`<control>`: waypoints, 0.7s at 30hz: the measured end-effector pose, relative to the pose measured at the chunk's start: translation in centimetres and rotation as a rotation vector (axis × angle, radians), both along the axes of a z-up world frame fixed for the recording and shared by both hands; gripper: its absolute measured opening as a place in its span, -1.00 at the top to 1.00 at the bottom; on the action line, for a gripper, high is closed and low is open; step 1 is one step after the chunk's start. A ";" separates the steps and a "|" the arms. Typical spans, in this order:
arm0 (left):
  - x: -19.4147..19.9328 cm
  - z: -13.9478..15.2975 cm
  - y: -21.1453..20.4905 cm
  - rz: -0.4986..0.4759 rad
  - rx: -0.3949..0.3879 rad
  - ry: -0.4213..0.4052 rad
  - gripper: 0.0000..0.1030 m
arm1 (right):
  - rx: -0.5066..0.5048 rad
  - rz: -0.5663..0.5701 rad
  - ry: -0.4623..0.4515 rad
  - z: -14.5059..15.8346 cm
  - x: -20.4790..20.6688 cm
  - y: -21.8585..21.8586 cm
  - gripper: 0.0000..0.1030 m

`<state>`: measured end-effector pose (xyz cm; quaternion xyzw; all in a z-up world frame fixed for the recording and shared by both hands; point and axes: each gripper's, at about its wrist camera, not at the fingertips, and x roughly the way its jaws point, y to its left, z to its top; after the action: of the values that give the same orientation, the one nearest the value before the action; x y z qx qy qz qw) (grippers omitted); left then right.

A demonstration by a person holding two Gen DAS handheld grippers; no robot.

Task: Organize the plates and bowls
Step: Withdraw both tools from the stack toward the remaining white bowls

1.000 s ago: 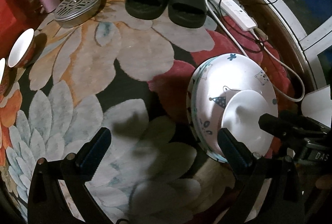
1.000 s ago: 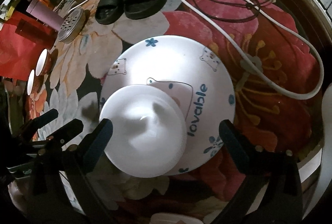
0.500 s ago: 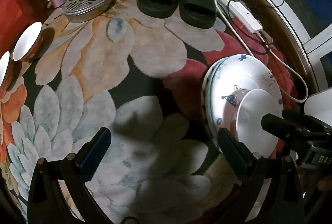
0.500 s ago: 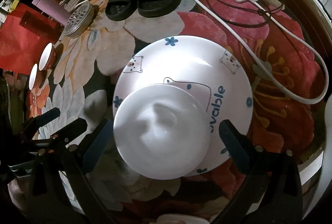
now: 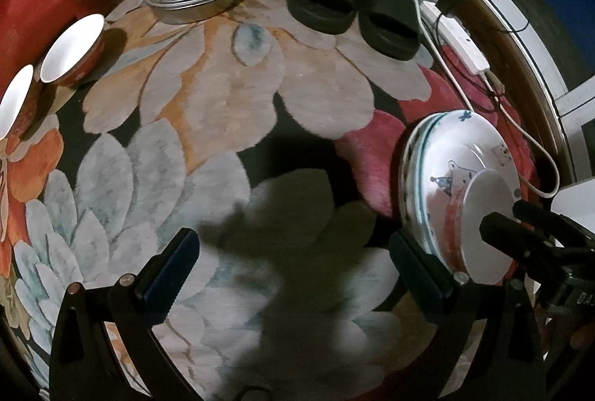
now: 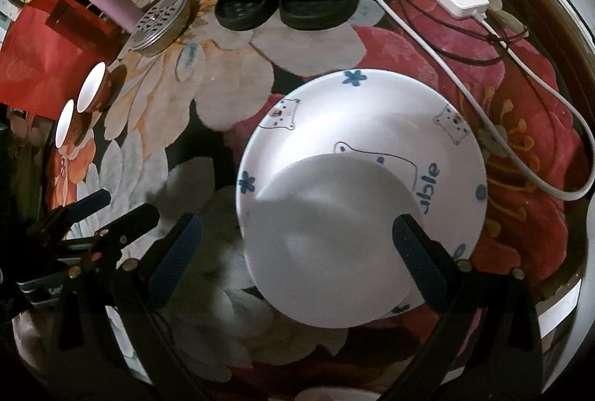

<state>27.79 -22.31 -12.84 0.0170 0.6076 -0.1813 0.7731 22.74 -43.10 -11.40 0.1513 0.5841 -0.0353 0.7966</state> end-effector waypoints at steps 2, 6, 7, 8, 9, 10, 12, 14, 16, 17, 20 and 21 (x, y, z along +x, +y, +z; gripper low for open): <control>0.1 -0.1 0.5 0.007 0.000 0.000 -0.99 | -0.001 0.006 0.000 0.0 0.2 0.4 -1.00; 0.2 -0.3 1.7 0.023 -0.002 0.000 -0.99 | 0.000 0.021 0.002 -0.1 0.5 1.4 -1.00; 0.3 -0.3 2.0 0.027 -0.003 0.000 -0.99 | 0.001 0.027 0.003 -0.2 0.7 1.8 -1.00; 0.4 -0.4 2.4 0.032 -0.003 0.000 -0.99 | -0.001 0.032 0.003 -0.2 0.8 2.1 -1.00; 0.4 -0.5 2.7 0.035 -0.003 0.000 -0.99 | -0.002 0.035 0.003 -0.2 0.8 2.3 -1.00; 0.4 -0.6 3.1 0.041 -0.003 0.000 -0.99 | -0.003 0.039 0.003 -0.2 0.9 2.6 -1.00; 0.5 -0.8 3.8 0.054 -0.003 0.000 -0.99 | -0.006 0.047 0.002 -0.3 1.1 3.2 -1.00; 0.6 -1.0 4.5 0.065 -0.004 0.002 -0.99 | -0.014 0.058 0.002 -0.3 1.4 3.8 -1.00; 0.8 -1.3 5.3 0.079 -0.004 0.005 -0.99 | -0.023 0.072 0.001 -0.4 1.7 4.6 -1.00; 0.8 -1.5 5.9 0.089 -0.005 0.008 -0.99 | -0.026 0.077 0.001 -0.4 1.8 4.8 -1.00; 0.9 -1.8 6.9 0.106 -0.007 0.013 -0.99 | -0.035 0.097 0.000 -0.4 2.1 5.7 -1.00; 0.9 -1.9 7.3 0.111 -0.006 0.013 -0.99 | -0.036 0.100 0.000 -0.4 2.2 6.0 -1.00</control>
<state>28.74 -15.01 -14.73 -0.0202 0.6121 -0.1401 0.7780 24.97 -37.14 -11.79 0.1075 0.5902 -0.0057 0.8001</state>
